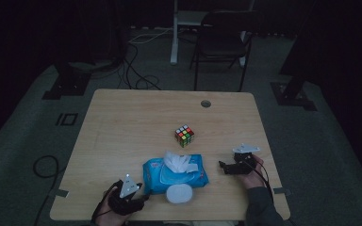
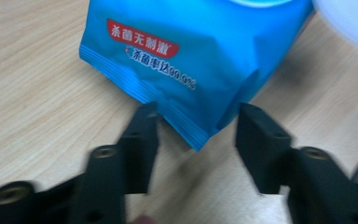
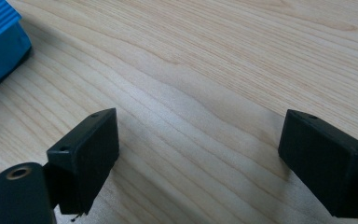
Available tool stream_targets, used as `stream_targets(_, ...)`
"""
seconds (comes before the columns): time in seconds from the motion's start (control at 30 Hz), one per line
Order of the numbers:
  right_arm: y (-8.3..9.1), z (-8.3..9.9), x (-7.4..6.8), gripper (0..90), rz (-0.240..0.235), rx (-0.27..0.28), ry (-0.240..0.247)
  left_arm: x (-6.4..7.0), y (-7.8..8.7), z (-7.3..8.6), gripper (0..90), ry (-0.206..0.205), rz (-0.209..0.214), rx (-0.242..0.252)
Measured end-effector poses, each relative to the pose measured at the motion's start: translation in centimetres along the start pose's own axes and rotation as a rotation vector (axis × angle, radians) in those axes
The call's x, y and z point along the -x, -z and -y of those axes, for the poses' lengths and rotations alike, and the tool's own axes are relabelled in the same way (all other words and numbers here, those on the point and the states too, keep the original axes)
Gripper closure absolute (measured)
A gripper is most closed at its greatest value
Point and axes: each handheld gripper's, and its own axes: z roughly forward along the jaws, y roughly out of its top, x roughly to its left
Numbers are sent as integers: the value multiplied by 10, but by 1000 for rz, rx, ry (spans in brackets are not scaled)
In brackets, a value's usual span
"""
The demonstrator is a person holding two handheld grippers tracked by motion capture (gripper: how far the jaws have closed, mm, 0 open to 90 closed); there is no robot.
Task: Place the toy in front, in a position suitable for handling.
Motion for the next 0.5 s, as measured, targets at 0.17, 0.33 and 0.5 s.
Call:
stream_targets(0.17, 0, 0, 0, 120, 0, 0, 1, -2, -8, -6, 737, -20, -39, -17)
stream_targets(0.33, 0, 0, 0, 120, 0, 1, 1, -7, -12, -11, 870, -34, -76, -26)
stream_targets(0.5, 0, 0, 0, 120, 0, 0, 0, -20, -17, -18, 900, -30, -125, -32)
